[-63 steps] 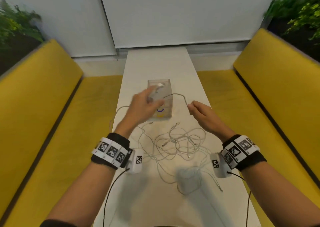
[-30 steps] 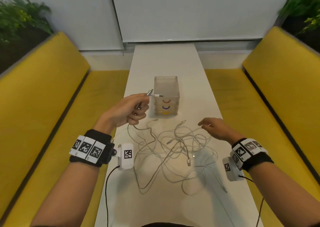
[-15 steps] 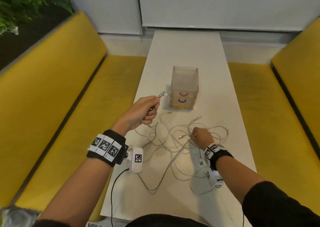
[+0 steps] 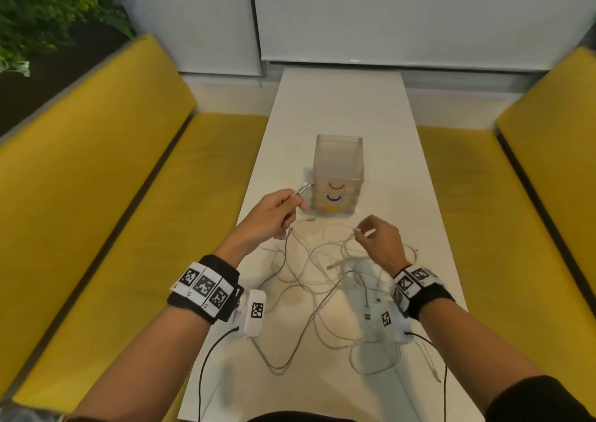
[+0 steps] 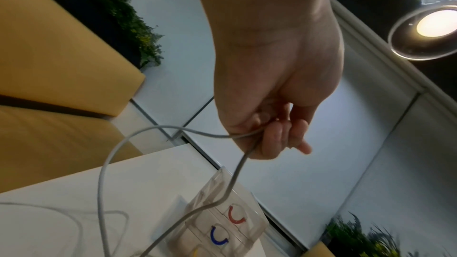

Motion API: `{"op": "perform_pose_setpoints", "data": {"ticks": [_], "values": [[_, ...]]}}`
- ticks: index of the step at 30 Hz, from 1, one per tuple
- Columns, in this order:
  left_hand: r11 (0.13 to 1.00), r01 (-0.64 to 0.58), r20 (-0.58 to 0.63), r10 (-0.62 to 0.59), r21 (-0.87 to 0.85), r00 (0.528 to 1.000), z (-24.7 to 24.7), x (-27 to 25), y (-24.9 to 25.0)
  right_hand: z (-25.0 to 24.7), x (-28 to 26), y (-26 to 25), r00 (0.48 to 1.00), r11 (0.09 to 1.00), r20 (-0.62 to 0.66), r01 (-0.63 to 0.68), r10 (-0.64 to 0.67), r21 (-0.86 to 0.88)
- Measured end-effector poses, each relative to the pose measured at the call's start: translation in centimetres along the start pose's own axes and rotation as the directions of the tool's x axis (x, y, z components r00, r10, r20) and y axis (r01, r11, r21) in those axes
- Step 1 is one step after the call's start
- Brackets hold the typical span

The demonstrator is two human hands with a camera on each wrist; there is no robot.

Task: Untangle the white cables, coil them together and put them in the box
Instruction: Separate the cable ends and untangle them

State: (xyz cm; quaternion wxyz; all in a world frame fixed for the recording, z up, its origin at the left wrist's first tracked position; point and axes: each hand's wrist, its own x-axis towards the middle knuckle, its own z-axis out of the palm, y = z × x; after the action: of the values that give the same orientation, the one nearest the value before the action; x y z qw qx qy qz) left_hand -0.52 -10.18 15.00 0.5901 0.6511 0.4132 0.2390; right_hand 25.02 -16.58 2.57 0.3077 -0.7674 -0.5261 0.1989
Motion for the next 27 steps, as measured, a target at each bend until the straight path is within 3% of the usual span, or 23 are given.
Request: {"op": "perform_pose_setpoints", "data": {"ticks": [5, 9, 14, 16, 18, 21, 24, 27], "values": [[0.973, -0.169, -0.007, 0.172, 0.155, 0.985, 2.4, 0.7, 1.4, -6.5, -0.2, -7.2, 0.989, 0.938, -0.07, 0.149, -0.133, 0.314], [0.941, -0.297, 0.065, 0.29, 0.163, 0.955, 4.5, 1.0, 2.8, -9.5, -1.1, -11.7, 0.972, 0.806, -0.036, 0.212, -0.231, 0.553], [0.947, -0.307, -0.001, 0.308, 0.09, 0.951, 6.2, 1.2, 3.7, -8.8, -1.7, -12.8, 0.996, 0.631, -0.027, 0.078, -0.09, 0.772], [0.955, -0.296, -0.039, 0.297, 0.034, 0.954, 6.5, 1.4, 3.7, -7.9, -2.3, -12.8, 0.998, 0.587, 0.046, -0.017, -0.035, 0.809], [0.949, -0.308, -0.07, 0.313, 0.066, 0.947, 6.8, 1.8, 3.7, -7.0, -2.9, -12.7, 0.985, 0.562, 0.165, -0.104, -0.059, 0.821], [0.945, -0.31, -0.151, 0.323, 0.102, 0.934, 6.6, 1.8, 3.8, -5.9, -3.3, -12.1, 0.968, 0.641, 0.194, -0.047, -0.16, 0.766], [0.944, -0.286, -0.231, 0.245, -0.163, 0.941, 5.2, 1.9, 4.3, -5.2, -3.2, -10.5, 0.957, 0.791, 0.137, 0.124, -0.254, 0.599], [0.87, -0.322, -0.314, 0.209, -0.374, 0.926, 3.2, 2.1, 5.8, -5.0, -3.6, -8.6, 0.95, 0.896, 0.165, 0.179, -0.265, 0.407]]}}
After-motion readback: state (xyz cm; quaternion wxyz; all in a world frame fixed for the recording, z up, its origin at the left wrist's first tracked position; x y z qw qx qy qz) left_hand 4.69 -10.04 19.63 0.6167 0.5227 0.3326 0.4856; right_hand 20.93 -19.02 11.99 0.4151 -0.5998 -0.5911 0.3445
